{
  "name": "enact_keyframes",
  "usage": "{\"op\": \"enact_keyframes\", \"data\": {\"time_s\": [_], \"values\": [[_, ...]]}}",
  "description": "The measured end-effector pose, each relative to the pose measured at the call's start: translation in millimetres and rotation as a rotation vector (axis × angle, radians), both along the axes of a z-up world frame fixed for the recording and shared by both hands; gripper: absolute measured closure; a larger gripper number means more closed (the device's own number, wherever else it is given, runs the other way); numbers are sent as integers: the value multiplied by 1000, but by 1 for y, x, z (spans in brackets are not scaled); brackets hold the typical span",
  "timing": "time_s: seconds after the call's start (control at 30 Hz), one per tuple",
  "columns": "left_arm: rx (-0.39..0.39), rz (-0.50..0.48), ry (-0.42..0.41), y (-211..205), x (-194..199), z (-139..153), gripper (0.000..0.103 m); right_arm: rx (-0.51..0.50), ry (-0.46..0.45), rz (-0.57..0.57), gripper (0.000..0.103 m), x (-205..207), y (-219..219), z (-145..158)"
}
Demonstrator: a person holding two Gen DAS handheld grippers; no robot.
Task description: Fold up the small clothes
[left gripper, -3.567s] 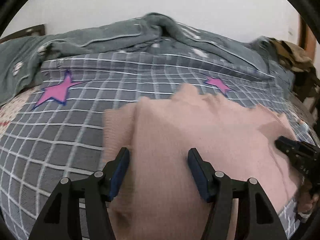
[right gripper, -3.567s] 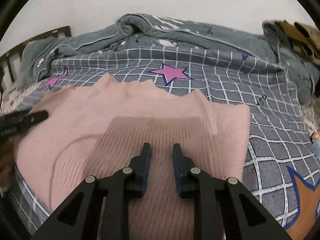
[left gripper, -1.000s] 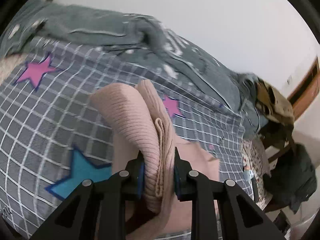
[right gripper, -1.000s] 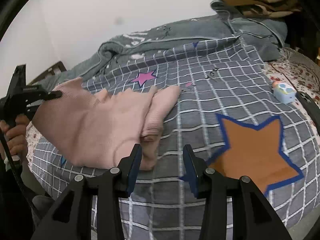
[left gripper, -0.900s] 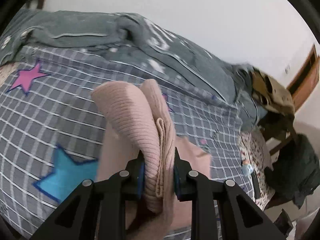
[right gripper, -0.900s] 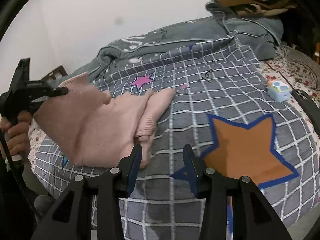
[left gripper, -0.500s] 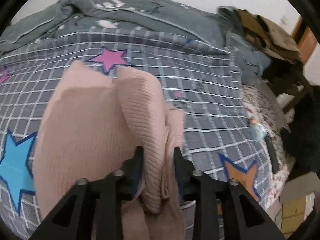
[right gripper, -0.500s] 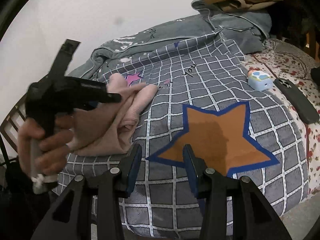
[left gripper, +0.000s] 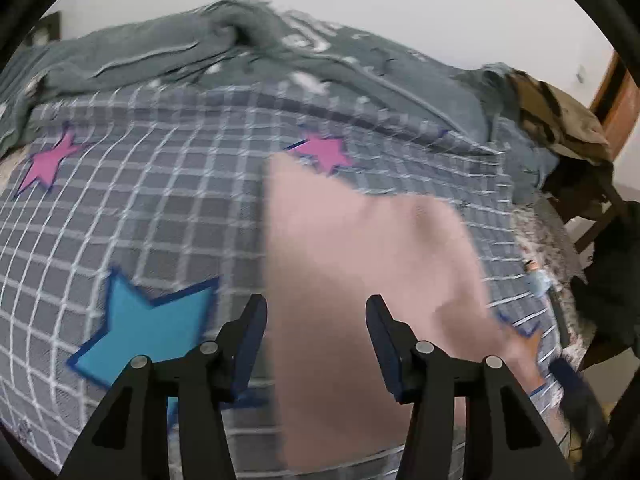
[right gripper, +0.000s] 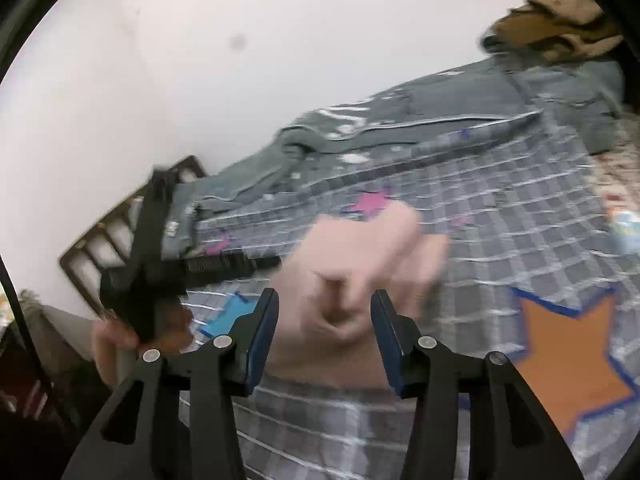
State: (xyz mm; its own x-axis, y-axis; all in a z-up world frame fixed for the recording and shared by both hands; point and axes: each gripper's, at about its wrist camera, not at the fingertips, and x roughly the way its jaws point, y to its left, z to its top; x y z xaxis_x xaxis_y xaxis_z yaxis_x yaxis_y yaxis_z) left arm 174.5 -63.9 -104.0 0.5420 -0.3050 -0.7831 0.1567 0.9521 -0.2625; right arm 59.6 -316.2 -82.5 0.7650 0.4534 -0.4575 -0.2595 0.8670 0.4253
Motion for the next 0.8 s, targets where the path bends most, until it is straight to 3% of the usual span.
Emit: {"op": "enact_keyframes", "data": {"time_s": [0.1,0.13,0.17,0.27,0.3,0.43,0.6,0.73,0.8], "values": [[-1,-12,22,20,-9,-15,54,-88,73,-61,64,30,23,-20],[0,-19,25,22,-11,-19,54,-113,99,-71,82,39,28,-29],[2,-28,24,26,-15,-23,54,-138,105,-76,92,43,31,-35],[15,-49,18,27,-21,-29,54,-141,35,-115,96,24,16,-41],[11,-62,17,27,-22,-29,54,-116,41,-118,96,19,9,-45],[-19,-104,-2,17,-22,-28,54,-85,202,-145,97,19,-4,-89],[-86,-140,-20,6,-17,-23,52,-124,153,-126,96,8,4,-67],[-59,-158,-12,-6,-12,-32,51,-198,88,-65,92,4,13,-42],[-62,-169,-9,-8,-9,-34,51,-192,60,-50,79,8,13,-33]]}}
